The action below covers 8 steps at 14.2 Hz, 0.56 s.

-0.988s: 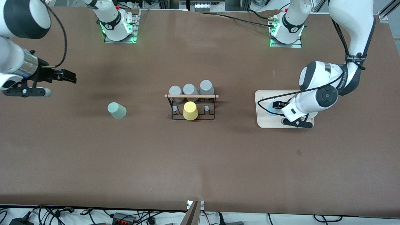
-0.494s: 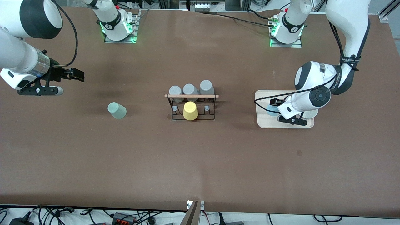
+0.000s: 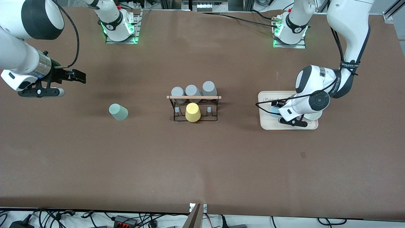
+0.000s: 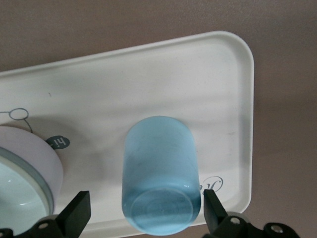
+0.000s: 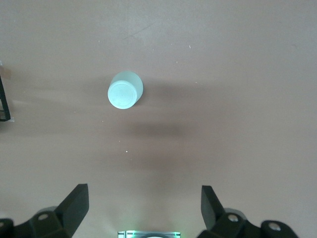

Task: Hang scattered cups on rack with three cups
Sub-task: 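Close the left gripper around the light blue cup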

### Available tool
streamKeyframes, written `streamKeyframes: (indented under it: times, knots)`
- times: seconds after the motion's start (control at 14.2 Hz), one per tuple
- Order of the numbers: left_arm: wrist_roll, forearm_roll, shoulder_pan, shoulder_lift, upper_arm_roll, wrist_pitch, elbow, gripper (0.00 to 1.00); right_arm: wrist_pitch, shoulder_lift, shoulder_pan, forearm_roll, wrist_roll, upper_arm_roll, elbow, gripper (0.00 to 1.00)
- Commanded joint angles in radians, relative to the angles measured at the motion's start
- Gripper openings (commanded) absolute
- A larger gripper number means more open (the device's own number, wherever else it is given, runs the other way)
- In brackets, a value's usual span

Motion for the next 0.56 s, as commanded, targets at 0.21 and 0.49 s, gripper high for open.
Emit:
streamKeyframes:
  times: [0.21,0.49]
  knots:
    - [-0.096,-0.008,0.003,0.016,-0.032,0.011,0.004,1.0,0.026,-0.037,0.021,-0.008,-0.005,-0.004,-0.038,1.0]
    - [-0.108,0.002,0.003,0.03,-0.032,0.014,0.008,0.9,0.028,-0.035,0.018,-0.004,-0.005,-0.006,-0.038,1.0]
